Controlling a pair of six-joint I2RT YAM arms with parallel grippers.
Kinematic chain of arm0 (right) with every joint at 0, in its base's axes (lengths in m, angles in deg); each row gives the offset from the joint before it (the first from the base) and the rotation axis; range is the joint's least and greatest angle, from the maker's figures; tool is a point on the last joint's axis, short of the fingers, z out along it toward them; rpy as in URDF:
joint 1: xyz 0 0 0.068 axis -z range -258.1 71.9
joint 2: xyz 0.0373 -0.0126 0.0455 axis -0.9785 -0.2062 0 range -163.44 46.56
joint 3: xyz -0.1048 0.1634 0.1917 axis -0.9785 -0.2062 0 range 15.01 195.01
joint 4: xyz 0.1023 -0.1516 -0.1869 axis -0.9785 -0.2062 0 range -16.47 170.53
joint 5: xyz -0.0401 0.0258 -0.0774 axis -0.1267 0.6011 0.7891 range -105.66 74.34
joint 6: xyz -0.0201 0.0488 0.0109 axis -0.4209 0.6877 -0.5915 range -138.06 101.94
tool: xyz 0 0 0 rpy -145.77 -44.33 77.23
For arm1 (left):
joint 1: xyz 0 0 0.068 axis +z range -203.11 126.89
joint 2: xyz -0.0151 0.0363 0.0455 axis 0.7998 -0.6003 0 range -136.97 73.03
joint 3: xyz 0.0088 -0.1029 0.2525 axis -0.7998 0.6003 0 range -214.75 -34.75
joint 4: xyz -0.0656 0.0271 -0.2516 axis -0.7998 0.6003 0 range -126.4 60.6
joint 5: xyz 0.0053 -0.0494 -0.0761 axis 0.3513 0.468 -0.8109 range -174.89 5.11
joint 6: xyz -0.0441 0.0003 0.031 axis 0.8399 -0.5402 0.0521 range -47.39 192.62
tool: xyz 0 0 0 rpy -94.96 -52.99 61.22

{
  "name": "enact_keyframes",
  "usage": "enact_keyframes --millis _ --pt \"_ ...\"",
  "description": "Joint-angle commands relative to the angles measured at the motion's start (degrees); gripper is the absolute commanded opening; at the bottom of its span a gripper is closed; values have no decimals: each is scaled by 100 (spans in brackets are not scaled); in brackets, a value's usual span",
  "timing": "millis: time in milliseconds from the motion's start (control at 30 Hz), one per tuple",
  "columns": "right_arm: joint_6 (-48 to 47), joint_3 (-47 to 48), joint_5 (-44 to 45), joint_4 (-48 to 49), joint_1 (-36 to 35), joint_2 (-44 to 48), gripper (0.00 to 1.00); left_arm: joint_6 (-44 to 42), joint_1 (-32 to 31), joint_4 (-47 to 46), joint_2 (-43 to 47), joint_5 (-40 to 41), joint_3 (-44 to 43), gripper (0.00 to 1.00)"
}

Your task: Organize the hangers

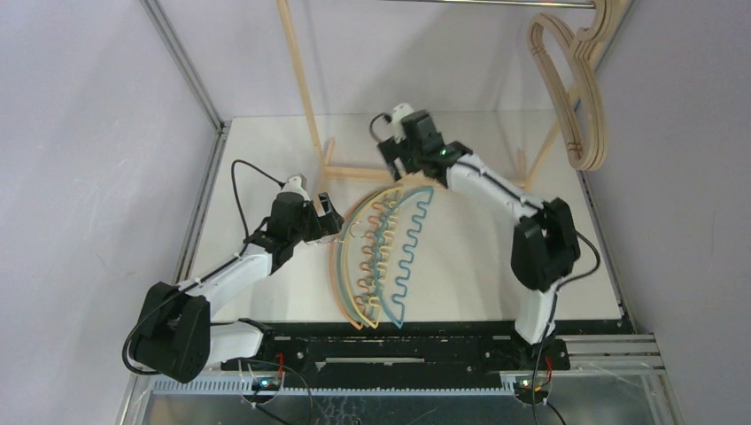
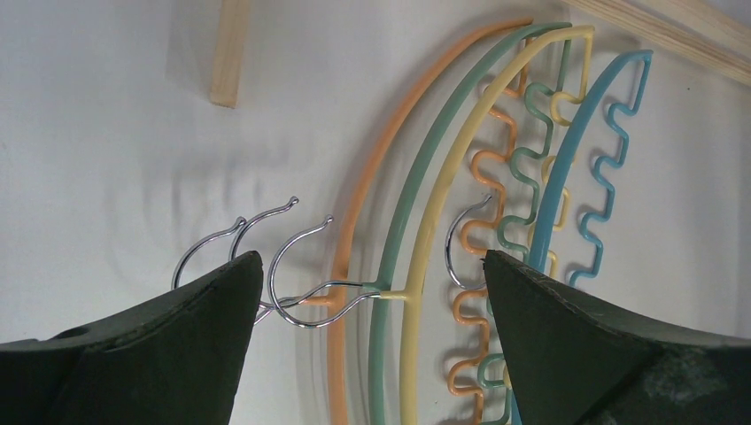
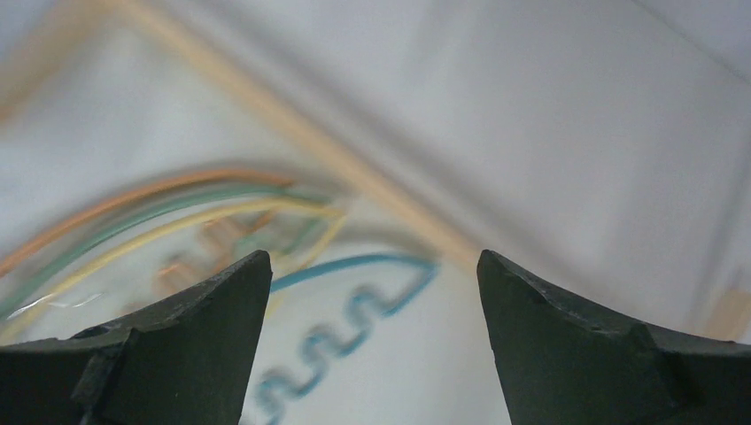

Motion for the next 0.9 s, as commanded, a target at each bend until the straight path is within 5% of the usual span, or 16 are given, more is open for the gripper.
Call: enact_keyframes --millis 0,300,600,867 --pt "1034 -1162 682 178 -1257 1095 92 -8 -34 -150 70 5 -266 100" --pt "2857 -2960 1544 191 -3028 1597 82 -83 -31 -43 272 138 -190 100" --pt "3281 -3371 953 452 -3106 1215 60 -5 -33 -68 586 308 158 100" --pt "3415 -3371 602 714 -3066 961 56 -81 -33 63 662 499 173 100"
